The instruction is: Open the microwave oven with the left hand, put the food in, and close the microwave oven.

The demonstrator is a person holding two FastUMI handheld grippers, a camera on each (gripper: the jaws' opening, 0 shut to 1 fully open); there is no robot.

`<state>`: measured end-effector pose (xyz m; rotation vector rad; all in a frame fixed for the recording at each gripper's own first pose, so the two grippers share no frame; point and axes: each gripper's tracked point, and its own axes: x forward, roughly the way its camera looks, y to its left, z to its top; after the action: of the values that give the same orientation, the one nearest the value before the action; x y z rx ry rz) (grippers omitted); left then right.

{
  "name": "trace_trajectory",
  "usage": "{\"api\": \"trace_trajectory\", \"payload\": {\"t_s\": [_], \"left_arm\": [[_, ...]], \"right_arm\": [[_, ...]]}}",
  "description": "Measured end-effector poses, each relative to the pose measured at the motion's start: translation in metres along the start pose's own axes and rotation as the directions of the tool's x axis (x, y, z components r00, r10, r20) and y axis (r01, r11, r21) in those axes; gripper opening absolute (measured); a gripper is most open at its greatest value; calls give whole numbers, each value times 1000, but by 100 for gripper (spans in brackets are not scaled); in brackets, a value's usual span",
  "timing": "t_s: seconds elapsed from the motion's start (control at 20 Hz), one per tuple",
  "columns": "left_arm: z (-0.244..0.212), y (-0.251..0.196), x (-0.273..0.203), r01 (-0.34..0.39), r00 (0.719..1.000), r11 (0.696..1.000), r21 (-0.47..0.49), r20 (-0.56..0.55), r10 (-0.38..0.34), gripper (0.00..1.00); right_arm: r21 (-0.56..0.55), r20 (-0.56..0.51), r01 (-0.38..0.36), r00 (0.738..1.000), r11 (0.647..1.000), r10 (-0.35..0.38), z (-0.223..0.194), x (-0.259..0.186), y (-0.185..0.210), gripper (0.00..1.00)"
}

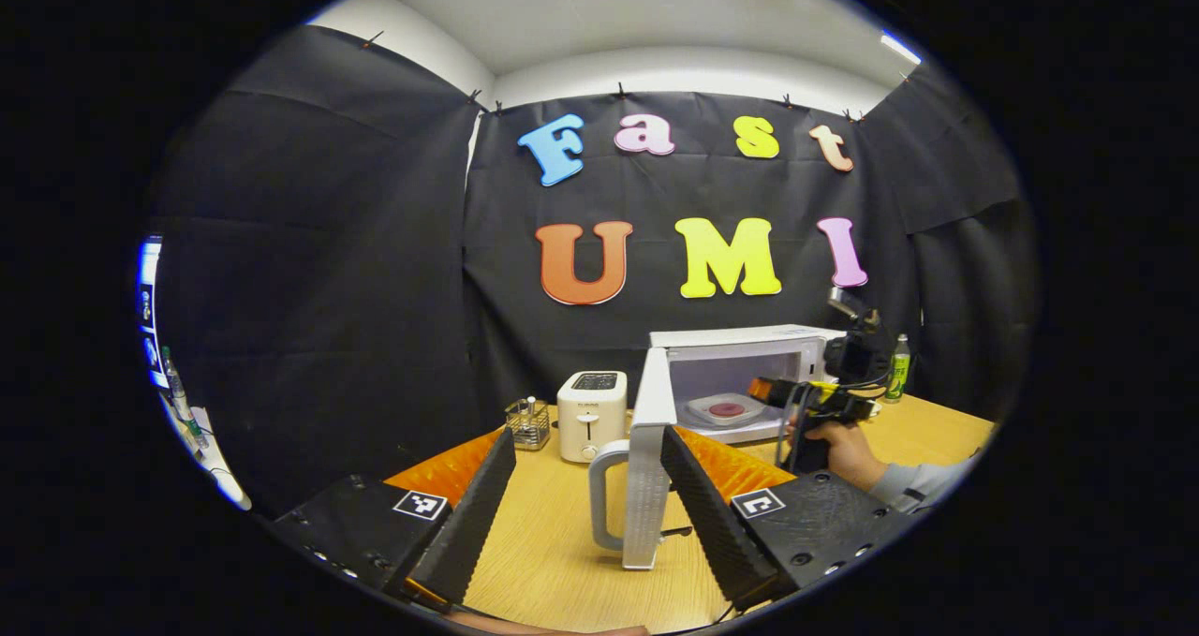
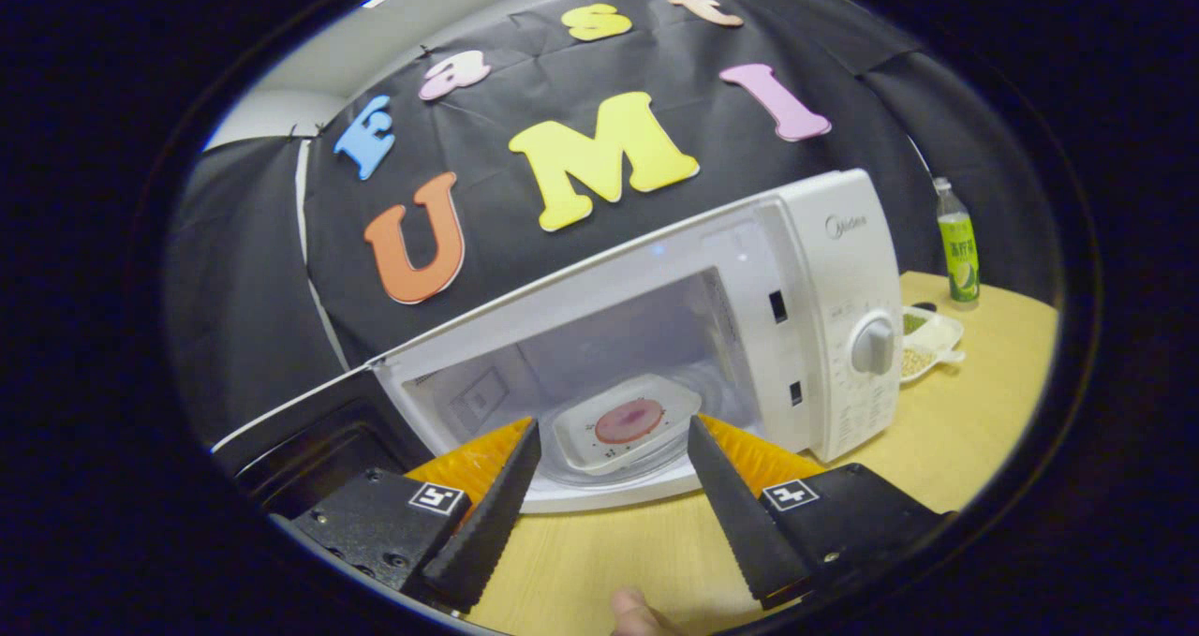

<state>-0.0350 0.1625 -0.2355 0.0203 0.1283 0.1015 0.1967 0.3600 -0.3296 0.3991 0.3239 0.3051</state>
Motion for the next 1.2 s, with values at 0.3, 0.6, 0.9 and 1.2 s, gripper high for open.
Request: {"api": "trace_trajectory", "payload": {"t_s": [0.3, 0.6, 0.9, 1.2], "left_arm": [[3, 26, -2, -41, 996, 998, -57, 73, 45, 26], [-33, 39, 28, -30, 1000, 998, -53, -5, 30, 0], [-64, 21, 57, 87, 994, 992, -95, -64, -93, 0], [-79, -8, 67, 189, 977, 980, -56, -91, -194, 0]], "right_arm": [[-92, 34, -51, 998, 994, 54, 40, -112, -24, 100], [-214, 208, 52, 978, 975, -7, 94, -214, -65, 90], [-294, 274, 104, 961, 950, -20, 133, -293, -88, 100], [-303, 333, 187, 940, 934, -80, 172, -359, -117, 91]]}}
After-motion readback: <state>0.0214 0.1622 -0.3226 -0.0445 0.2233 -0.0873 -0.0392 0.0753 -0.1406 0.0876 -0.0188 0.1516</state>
